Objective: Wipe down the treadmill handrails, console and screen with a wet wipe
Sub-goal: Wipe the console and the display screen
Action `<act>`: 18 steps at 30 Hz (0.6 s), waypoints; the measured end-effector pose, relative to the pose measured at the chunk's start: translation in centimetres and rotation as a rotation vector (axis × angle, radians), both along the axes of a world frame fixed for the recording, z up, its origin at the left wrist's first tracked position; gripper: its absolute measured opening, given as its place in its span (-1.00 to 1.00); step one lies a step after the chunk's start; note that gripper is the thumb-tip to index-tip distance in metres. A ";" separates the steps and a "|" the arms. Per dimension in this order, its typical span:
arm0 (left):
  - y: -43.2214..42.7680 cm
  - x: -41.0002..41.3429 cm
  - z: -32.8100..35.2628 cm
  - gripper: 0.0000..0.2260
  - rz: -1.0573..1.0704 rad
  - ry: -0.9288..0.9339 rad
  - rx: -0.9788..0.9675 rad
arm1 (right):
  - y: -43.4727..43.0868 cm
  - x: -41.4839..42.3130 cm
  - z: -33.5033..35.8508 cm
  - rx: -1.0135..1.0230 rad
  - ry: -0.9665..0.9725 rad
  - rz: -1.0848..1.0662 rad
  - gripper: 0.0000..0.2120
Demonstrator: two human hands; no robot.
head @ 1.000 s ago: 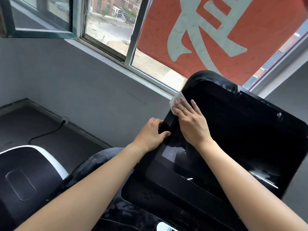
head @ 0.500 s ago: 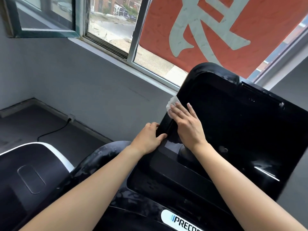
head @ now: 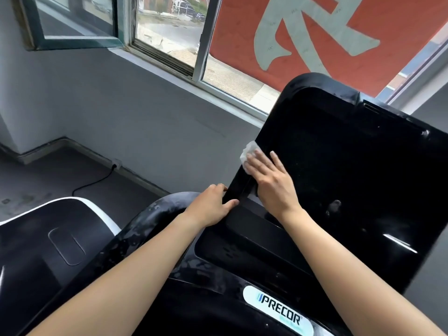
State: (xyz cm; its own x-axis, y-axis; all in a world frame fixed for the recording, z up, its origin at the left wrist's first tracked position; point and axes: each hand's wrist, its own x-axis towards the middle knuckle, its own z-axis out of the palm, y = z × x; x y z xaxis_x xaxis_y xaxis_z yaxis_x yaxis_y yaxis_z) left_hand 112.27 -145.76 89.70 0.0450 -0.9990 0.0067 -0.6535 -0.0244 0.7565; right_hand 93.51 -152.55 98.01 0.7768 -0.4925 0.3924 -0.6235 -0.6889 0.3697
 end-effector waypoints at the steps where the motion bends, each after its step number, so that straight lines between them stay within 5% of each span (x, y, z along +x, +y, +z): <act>1: 0.3 0.0 -0.2 -0.42 0.000 -0.002 0.001 | -0.1 0.1 0.1 0.000 -0.049 -0.026 -0.44; 11: 1.5 -0.4 -0.8 -0.51 -0.034 -0.144 -0.071 | 2.1 -0.6 -3.8 0.023 0.183 0.172 -0.48; 18: 1.9 -0.4 -0.9 -0.49 -0.037 -0.166 -0.090 | 0.3 0.4 -0.3 0.030 -0.031 -0.033 -0.30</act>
